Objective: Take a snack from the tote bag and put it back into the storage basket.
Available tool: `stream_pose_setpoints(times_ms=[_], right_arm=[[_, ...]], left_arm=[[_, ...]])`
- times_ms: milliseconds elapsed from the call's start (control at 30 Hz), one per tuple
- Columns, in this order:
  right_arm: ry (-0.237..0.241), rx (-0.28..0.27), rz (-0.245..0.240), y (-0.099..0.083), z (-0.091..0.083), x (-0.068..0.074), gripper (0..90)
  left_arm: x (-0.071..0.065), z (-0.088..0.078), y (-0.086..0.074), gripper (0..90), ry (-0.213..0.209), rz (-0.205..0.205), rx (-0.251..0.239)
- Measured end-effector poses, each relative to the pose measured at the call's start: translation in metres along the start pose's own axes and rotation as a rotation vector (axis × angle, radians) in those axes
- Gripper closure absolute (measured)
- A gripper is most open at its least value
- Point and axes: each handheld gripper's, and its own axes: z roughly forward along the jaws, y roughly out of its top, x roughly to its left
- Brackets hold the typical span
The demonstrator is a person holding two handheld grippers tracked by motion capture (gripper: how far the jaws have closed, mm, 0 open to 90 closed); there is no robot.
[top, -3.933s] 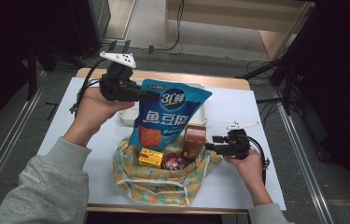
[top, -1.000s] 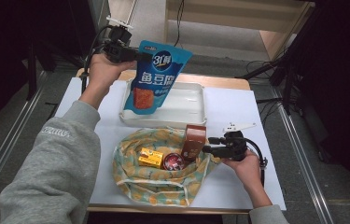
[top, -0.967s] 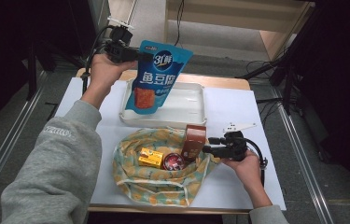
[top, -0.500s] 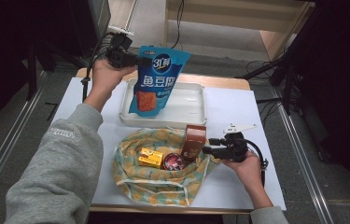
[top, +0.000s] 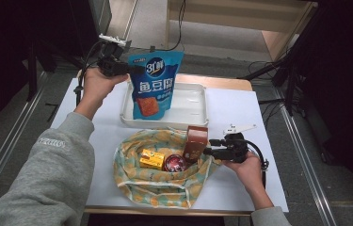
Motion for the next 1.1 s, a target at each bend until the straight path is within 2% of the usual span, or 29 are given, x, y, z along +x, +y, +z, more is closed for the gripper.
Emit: stream_pose_setpoints(times_ms=[100,200,400,600,667,733,800,833,900,933,1100], right_arm=[[-0.001,0.001,-0.002,0.0,0.0,0.0,46.4],[-0.004,0.006,-0.01,0.0,0.0,0.002,46.6],[-0.003,0.011,-0.019,0.0,0.0,0.004,46.6],[-0.003,0.013,-0.019,0.0,0.001,0.004,46.6],[-0.002,0.014,-0.017,0.0,0.001,0.004,46.6],[-0.002,0.012,-0.017,-0.001,0.0,0.003,46.5],[-0.001,0.012,-0.017,-0.001,0.0,0.003,46.5],[-0.001,0.014,-0.014,-0.001,0.0,0.003,46.5],[-0.001,0.013,-0.014,-0.001,0.0,0.004,46.5],[0.0,0.013,-0.015,-0.001,0.0,0.004,46.5],[0.0,0.011,-0.015,-0.001,0.0,0.004,46.5]], left_arm=[[-0.001,0.001,-0.002,89.1,-0.008,-0.001,-0.003],[-0.004,0.004,-0.011,88.1,-0.039,-0.007,0.006],[-0.006,0.0,-0.021,84.9,-0.061,-0.007,0.007],[-0.011,-0.002,-0.025,80.4,-0.055,0.007,0.016],[-0.01,-0.003,-0.027,77.0,-0.057,0.009,0.019],[-0.01,-0.004,-0.028,69.0,-0.061,0.006,0.018],[-0.01,-0.004,-0.029,66.7,-0.064,0.006,0.025],[-0.009,-0.003,-0.031,59.3,-0.075,0.002,0.035],[-0.009,-0.003,-0.032,53.9,-0.08,0.002,0.044],[-0.008,-0.004,-0.034,52.9,-0.069,0.008,0.064],[-0.006,-0.009,-0.043,49.8,-0.064,0.0,0.049]])
